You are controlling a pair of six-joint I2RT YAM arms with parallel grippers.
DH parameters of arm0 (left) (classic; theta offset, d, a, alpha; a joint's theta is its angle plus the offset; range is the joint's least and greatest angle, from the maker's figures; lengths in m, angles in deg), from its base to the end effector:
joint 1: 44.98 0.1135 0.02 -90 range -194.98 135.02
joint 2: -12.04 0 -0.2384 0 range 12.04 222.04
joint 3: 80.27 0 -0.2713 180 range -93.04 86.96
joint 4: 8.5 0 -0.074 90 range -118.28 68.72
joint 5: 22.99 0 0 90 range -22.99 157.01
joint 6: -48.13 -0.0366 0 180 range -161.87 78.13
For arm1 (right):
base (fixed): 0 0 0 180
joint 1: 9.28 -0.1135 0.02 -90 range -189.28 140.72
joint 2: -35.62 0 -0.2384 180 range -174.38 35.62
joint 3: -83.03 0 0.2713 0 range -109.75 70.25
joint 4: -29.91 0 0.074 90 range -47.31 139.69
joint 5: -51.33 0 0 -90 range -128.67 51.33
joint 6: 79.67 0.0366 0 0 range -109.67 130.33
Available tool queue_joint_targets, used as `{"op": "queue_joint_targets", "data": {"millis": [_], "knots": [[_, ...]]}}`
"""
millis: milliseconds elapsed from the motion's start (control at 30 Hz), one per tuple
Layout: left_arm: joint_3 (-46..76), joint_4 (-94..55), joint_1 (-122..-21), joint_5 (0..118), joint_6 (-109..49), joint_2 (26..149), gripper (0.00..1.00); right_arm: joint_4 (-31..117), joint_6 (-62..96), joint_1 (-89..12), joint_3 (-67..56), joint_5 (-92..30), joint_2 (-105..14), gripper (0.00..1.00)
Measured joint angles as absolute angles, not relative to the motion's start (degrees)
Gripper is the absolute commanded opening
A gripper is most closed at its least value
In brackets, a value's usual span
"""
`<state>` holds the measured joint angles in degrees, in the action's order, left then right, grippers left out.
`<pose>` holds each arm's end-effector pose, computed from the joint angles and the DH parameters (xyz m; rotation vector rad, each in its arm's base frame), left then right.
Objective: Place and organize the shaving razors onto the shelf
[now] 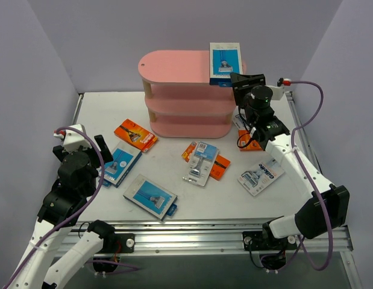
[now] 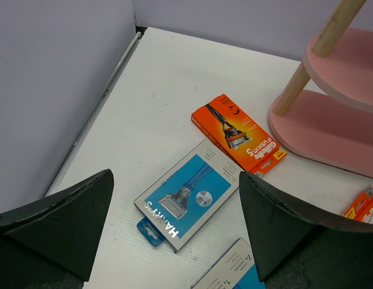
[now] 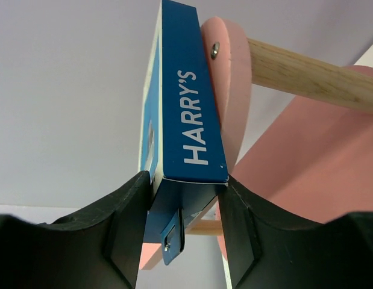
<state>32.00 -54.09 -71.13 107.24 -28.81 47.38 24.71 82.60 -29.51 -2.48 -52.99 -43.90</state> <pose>0.1485 -0.0466 0.3734 -0.2928 1.7232 0.1327 0.3351 0.1139 0.3975 0.8456 1.2206 1.1631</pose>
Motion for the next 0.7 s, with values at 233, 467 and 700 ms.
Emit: {"op": "queue_joint_targets", "data": {"millis": [233, 467, 700], "knots": [[32.0, -54.09, -71.13, 107.22, -28.81, 47.38, 0.94, 25.15, 82.62, -29.51, -1.63, -52.71, -43.92, 0.48], [32.0, -54.09, -71.13, 107.17, -28.81, 47.38, 0.94, 25.83, 82.14, -29.51, -1.61, -52.69, -43.92, 0.59], [32.0, -54.09, -71.13, 107.0, -28.81, 47.38, 0.94, 27.58, 80.66, -29.18, -2.28, -52.66, -43.92, 0.65]]}}
